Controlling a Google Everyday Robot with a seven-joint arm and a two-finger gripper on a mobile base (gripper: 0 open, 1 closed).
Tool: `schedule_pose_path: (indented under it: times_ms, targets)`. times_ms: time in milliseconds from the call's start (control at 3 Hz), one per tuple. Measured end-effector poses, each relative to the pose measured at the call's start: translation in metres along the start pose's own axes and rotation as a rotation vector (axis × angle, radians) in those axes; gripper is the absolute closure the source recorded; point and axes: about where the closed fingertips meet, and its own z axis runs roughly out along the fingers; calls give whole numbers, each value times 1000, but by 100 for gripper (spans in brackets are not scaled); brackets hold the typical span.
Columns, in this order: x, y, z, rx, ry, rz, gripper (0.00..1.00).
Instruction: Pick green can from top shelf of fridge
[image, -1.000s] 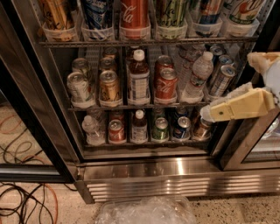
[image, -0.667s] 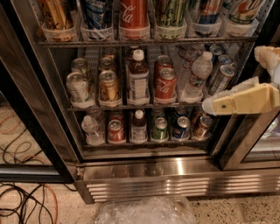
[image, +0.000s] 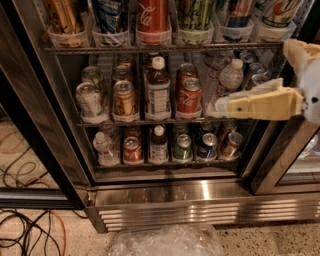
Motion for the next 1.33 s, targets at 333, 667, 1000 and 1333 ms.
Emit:
schedule_pose_path:
  times_ms: [333,667,1000,1333]
  targets:
    - [4,8,20,47,-77,17,0]
    - [6,7,29,102,-163,59,0]
    - [-18,26,39,85,-222,41,0]
    - [-18,26,39,85,-222,41,0]
